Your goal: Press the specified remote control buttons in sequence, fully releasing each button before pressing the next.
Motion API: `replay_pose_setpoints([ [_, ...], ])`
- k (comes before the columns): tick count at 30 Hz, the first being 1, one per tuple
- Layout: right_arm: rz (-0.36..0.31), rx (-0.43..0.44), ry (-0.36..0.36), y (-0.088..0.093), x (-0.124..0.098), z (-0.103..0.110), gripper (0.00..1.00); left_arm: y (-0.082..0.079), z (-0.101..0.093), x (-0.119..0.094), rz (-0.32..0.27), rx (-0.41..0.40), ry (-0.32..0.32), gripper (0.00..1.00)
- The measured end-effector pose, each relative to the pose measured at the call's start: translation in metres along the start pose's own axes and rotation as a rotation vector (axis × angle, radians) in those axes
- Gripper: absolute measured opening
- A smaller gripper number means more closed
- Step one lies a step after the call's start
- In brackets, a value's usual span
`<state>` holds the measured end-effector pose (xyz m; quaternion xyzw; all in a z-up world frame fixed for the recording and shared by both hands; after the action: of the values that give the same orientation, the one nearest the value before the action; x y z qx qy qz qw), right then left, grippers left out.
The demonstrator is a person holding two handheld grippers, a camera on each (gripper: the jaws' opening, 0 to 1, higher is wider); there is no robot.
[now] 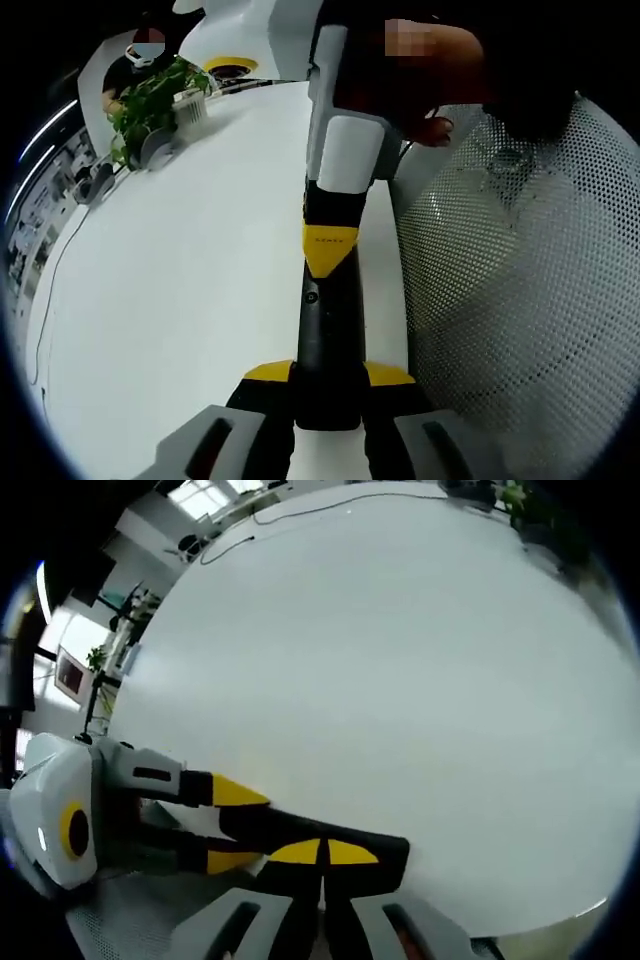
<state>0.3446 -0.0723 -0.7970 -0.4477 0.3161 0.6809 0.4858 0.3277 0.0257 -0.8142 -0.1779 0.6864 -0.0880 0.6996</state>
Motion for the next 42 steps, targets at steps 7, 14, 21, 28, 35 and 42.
replay_pose_setpoints([
  [7,-0.002,-0.046,-0.013,-0.002,0.005,0.006,0.00,-0.001,0.000,0.000,0.000,-0.003,0.001,0.25],
  [14,0.001,-0.079,-0.015,-0.002,0.009,0.010,0.00,-0.002,0.000,0.000,-0.002,0.000,-0.001,0.25],
  [21,-0.007,-0.093,-0.007,-0.003,0.010,0.010,0.00,-0.003,0.000,0.001,-0.009,-0.001,0.001,0.25],
  [28,-0.024,-0.084,-0.009,-0.003,0.010,0.008,0.00,-0.003,0.000,0.001,-0.011,-0.002,0.001,0.25],
  [35,-0.047,-0.121,0.030,-0.005,0.012,0.010,0.00,-0.003,0.000,0.001,-0.010,-0.003,0.001,0.25],
  [42,-0.071,-0.154,0.073,-0.009,0.013,0.010,0.00,-0.003,0.000,0.001,-0.010,-0.007,-0.001,0.25],
])
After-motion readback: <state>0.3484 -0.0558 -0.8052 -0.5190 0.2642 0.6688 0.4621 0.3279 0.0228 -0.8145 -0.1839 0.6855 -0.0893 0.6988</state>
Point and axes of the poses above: the point that each gripper's makers call its tool centre point, and the gripper's own axes: x roughly forward along the fingers, z roughly to its left, y roughly out of its underside, the point moved 6 cm from there along -x, roughly backward along the fingers, and after that the axes turned 13 degrees about z, right-handed, at the moved point
